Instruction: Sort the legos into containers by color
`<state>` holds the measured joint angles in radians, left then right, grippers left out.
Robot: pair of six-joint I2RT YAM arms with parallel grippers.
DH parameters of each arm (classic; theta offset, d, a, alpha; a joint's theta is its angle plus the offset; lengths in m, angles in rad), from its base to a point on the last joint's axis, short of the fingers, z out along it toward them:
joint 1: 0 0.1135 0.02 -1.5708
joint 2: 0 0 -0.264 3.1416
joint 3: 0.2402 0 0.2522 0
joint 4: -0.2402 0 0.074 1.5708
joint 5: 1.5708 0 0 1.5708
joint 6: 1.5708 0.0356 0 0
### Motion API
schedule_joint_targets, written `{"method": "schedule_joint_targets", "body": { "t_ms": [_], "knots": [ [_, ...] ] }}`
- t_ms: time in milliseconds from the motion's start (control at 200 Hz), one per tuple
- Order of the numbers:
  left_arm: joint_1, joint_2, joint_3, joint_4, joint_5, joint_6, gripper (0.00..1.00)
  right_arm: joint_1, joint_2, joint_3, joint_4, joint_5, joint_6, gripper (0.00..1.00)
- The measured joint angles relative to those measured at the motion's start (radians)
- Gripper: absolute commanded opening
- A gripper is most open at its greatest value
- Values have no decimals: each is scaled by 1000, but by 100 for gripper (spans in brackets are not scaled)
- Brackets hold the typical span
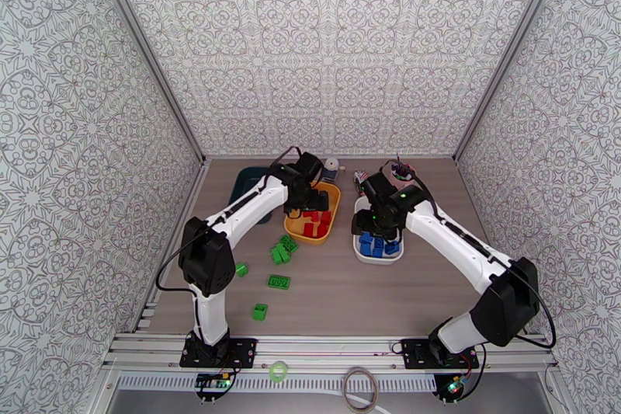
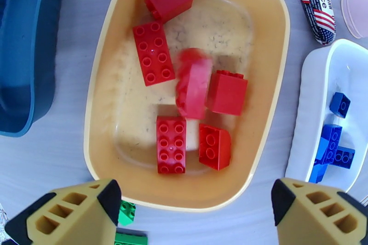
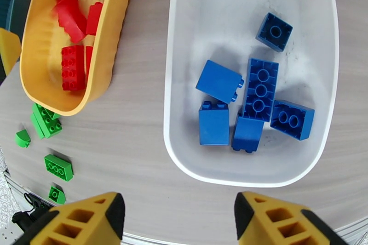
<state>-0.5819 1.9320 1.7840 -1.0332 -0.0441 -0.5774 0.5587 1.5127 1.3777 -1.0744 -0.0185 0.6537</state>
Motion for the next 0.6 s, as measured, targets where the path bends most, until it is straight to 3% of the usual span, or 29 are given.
{"method": "schedule_joint_targets", "body": {
  "t_ms": [150, 600],
  "knots": [
    [-10, -80, -69, -3, -12, -29, 92, 0, -26, -4, -3, -1, -21, 69],
    [-17, -566, -528, -54, -108, -261, 90, 39, 65, 18, 20, -74, -71, 63]
  ]
}}
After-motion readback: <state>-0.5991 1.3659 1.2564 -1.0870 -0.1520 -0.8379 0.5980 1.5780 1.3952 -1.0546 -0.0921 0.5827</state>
